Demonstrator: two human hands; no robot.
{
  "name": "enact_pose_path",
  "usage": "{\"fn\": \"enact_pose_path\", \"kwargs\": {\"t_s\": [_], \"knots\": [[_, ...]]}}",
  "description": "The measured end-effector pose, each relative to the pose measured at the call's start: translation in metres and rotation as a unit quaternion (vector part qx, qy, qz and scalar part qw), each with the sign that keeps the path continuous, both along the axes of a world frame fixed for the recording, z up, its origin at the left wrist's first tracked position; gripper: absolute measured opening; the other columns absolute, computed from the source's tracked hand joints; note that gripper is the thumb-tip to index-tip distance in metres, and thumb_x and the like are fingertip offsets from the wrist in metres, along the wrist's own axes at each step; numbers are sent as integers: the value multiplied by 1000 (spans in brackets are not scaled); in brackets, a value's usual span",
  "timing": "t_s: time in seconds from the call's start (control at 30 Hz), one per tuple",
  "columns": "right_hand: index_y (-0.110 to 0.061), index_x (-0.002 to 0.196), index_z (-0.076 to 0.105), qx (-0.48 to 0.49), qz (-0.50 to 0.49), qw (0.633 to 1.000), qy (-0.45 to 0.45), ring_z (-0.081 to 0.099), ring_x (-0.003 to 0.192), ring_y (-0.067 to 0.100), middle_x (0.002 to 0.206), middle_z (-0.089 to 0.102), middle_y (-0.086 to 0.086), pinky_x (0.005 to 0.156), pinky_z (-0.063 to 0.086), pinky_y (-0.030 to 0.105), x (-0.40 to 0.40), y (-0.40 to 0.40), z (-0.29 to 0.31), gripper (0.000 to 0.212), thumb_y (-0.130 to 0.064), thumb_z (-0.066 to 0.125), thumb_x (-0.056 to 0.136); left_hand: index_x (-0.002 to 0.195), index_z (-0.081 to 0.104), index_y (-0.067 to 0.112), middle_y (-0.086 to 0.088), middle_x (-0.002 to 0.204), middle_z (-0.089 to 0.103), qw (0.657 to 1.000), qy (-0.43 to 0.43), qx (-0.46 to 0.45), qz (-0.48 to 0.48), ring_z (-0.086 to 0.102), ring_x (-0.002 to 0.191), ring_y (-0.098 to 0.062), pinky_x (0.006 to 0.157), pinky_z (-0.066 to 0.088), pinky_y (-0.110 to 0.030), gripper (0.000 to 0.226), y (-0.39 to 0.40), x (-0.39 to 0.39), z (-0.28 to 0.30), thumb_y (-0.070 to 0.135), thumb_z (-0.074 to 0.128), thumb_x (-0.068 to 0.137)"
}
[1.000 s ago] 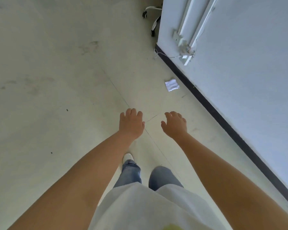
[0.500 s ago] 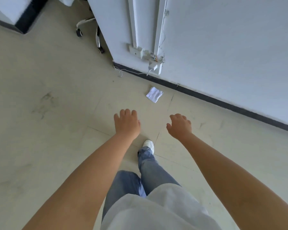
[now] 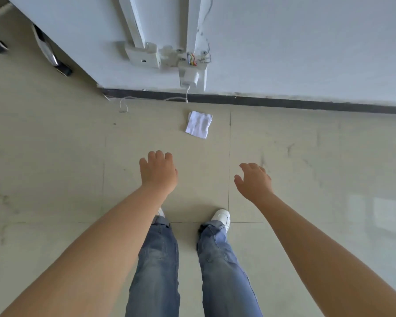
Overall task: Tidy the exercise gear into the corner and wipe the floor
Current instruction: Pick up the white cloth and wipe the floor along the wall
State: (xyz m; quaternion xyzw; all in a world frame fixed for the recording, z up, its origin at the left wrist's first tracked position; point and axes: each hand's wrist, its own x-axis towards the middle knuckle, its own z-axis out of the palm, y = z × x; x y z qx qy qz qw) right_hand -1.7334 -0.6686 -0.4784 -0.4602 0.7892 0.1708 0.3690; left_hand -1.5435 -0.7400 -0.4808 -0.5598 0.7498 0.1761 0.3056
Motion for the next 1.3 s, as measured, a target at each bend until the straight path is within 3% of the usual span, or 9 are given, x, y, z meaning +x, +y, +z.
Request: {"fn": "enact_pose_path", "kwargs": {"t_s": [0.33, 0.5, 0.57, 0.63, 0.73, 0.83, 1.1, 1.23, 1.3], "knots": [[-17, 136, 45, -54, 19, 998, -22, 36, 132, 23, 142, 42, 4, 106, 31, 32, 16, -38, -264, 39, -25, 39, 98, 127, 45, 9, -9, 129, 49, 998, 10, -7, -68, 42, 124, -27, 96, 38, -36, 36, -2, 0, -265, 30, 35, 99], [-17, 133, 49, -129, 49, 990, -17, 35, 133, 20, 141, 44, 2, 107, 30, 30, 7, -88, -374, 37, -24, 40, 98, 94, 66, 3, -15, 94, 65, 993, 59, -72, -72, 63, 94, -32, 73, 50, -36, 31, -32, -7, -368, 28, 72, 77], [-15, 134, 47, -159, 59, 985, -4, 32, 135, 21, 144, 40, 3, 106, 31, 31, 4, -111, -405, 37, -24, 40, 99, 111, 59, 3, -15, 113, 60, 992, 80, -75, -61, 53, 113, -31, 84, 44, -35, 32, -42, -10, -393, 28, 54, 91], [-16, 139, 39, -193, 58, 979, 9, 28, 137, 23, 149, 31, 4, 106, 32, 33, 3, -133, -422, 41, -26, 41, 99, 113, 57, 3, -14, 116, 58, 989, 95, -92, -64, 51, 116, -31, 85, 43, -35, 32, -51, -9, -411, 26, 50, 93], [-18, 140, 35, -217, 54, 975, 8, 25, 137, 25, 150, 26, 6, 104, 34, 35, 12, -156, -437, 45, -25, 45, 97, 99, 64, 2, -15, 99, 64, 988, 79, -113, -65, 60, 100, -33, 75, 49, -37, 28, -63, 1, -414, 24, 67, 82], [-18, 136, 40, -201, 20, 979, 0, 25, 136, 25, 145, 30, 6, 101, 35, 34, 18, -163, -452, 44, -14, 49, 93, 121, 52, 7, -10, 123, 53, 994, 58, -79, -46, 46, 121, -29, 89, 42, -34, 35, -60, 10, -415, 30, 42, 97], [-11, 128, 55, -260, -63, 961, -65, 44, 123, 26, 131, 48, 10, 91, 41, 29, -3, -168, -459, 43, 2, 42, 89, 124, 47, 7, -10, 128, 49, 995, 14, -79, -54, 41, 125, -28, 92, 41, -36, 37, -65, -2, -414, 31, 37, 99], [-14, 129, 53, -363, -77, 928, 13, 45, 114, 28, 121, 49, 13, 73, 37, 29, -37, -130, -438, 46, 0, 45, 86, 124, 47, 8, -10, 128, 49, 993, 40, -76, -84, 41, 125, -28, 92, 41, -35, 36, -63, -30, -421, 31, 36, 99], [-18, 133, 49, -340, -66, 935, 70, 44, 110, 30, 119, 48, 14, 73, 34, 30, -59, -104, -432, 52, 1, 45, 85, 124, 47, 9, -9, 127, 49, 991, 49, -60, -106, 42, 124, -27, 91, 41, -34, 36, -57, -46, -425, 32, 36, 99]]}}
